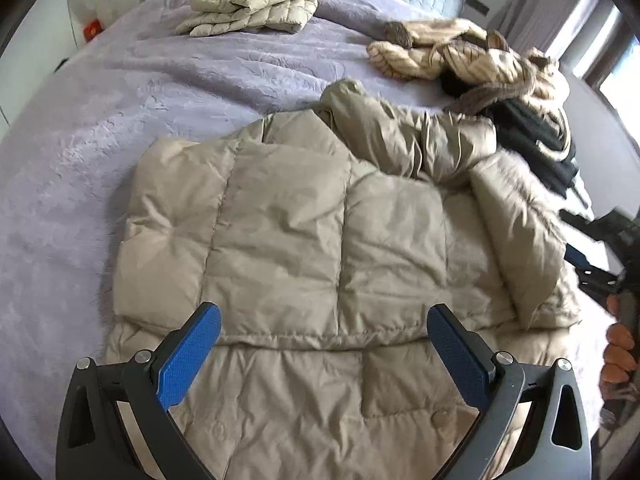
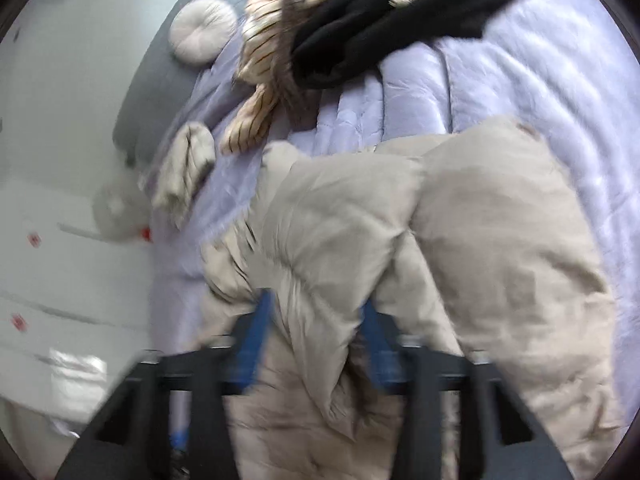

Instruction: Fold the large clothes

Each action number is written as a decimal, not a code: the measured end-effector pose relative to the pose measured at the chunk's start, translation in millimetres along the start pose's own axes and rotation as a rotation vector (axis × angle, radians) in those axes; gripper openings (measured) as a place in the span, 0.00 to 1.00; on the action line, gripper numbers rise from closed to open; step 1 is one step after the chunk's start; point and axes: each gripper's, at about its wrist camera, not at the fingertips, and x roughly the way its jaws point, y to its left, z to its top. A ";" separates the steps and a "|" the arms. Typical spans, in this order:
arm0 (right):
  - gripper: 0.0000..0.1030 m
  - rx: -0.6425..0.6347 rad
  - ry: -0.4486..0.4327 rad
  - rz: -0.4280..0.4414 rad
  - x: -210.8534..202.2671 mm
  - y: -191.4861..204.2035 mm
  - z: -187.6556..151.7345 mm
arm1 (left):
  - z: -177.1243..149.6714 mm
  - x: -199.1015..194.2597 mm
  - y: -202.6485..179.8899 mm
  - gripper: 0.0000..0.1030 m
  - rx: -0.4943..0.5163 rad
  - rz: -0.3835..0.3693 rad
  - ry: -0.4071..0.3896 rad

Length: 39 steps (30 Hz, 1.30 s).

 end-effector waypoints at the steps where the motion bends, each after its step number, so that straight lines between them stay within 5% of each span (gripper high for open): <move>1: 0.16 0.018 0.003 0.033 3.2 0.1 1.9 | 1.6 -0.4 3.7 1.00 -0.012 -0.018 0.000; 2: 0.10 0.020 0.006 0.060 6.0 2.6 2.3 | 2.3 -0.9 7.4 1.00 -0.023 -0.037 0.004; 6: 0.08 -0.134 0.057 0.149 18.0 44.2 -16.2 | 5.3 -4.5 22.7 1.00 -0.059 -0.108 0.011; 12: 0.09 -0.455 0.205 0.084 58.1 107.1 -70.1 | 13.9 -14.2 46.1 1.00 -0.140 -0.219 -0.009; 16: 0.17 -0.580 0.314 -0.039 87.5 115.5 -107.3 | 18.9 -14.6 50.5 1.00 -0.161 -0.271 -0.010; 18: 0.37 -0.589 0.360 -0.081 91.2 111.4 -118.0 | 19.7 -11.2 50.0 1.00 -0.171 -0.312 0.007; 19: 0.55 -0.585 0.364 -0.085 87.7 108.1 -120.5 | 19.6 -9.0 48.5 1.00 -0.174 -0.327 0.017; 20: 0.60 -0.575 0.359 -0.083 77.5 101.3 -121.7 | 19.9 -4.8 45.8 1.00 -0.175 -0.347 0.032; 27: 0.60 -0.293 0.334 -0.119 13.3 4.1 -96.2 | 23.0 38.1 19.1 1.00 -0.158 -0.381 0.134; 33: 0.60 0.088 0.139 -0.045 -42.0 -92.4 -58.0 | 32.7 64.0 -5.9 0.99 -0.125 -0.336 0.157; 35: 0.59 0.160 0.061 -0.025 -52.6 -112.0 -44.3 | 37.0 67.0 -13.0 0.78 -0.114 -0.330 0.152; 36: 0.51 0.170 0.043 -0.035 -54.6 -116.3 -39.5 | 38.3 69.1 -16.1 0.51 -0.102 -0.323 0.163; 37: 0.25 0.170 0.036 -0.054 -55.3 -119.2 -34.9 | 38.2 70.8 -17.4 0.23 -0.091 -0.299 0.174; 38: 0.09 0.164 0.033 -0.068 -54.7 -119.2 -32.5 | 37.2 71.1 -18.0 0.14 -0.082 -0.282 0.176; 39: 0.09 0.155 0.030 -0.070 -53.3 -117.8 -31.1 | 34.4 67.8 -16.3 0.14 -0.088 -0.300 0.171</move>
